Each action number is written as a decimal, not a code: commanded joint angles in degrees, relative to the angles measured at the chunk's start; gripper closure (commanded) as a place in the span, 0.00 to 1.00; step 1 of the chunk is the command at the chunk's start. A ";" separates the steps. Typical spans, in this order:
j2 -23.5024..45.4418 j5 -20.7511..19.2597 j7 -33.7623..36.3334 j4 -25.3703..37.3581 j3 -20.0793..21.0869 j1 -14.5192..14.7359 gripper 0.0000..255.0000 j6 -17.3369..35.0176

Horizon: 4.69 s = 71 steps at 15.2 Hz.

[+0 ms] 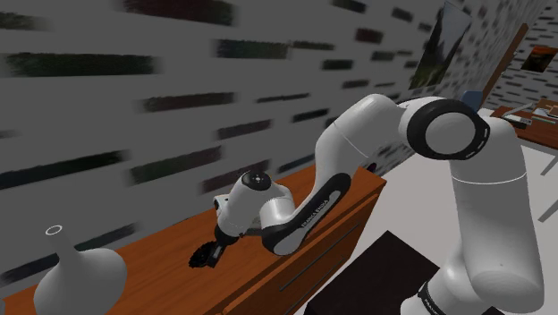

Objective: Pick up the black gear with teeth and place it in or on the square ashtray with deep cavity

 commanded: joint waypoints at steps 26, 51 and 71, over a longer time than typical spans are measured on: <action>-12.45 19.52 -39.15 -16.29 22.18 -44.33 1.00 0.08; -1.80 14.54 -46.32 -14.41 10.48 -43.41 1.00 7.57; -8.79 19.62 -50.55 -18.51 22.17 -55.16 0.00 2.96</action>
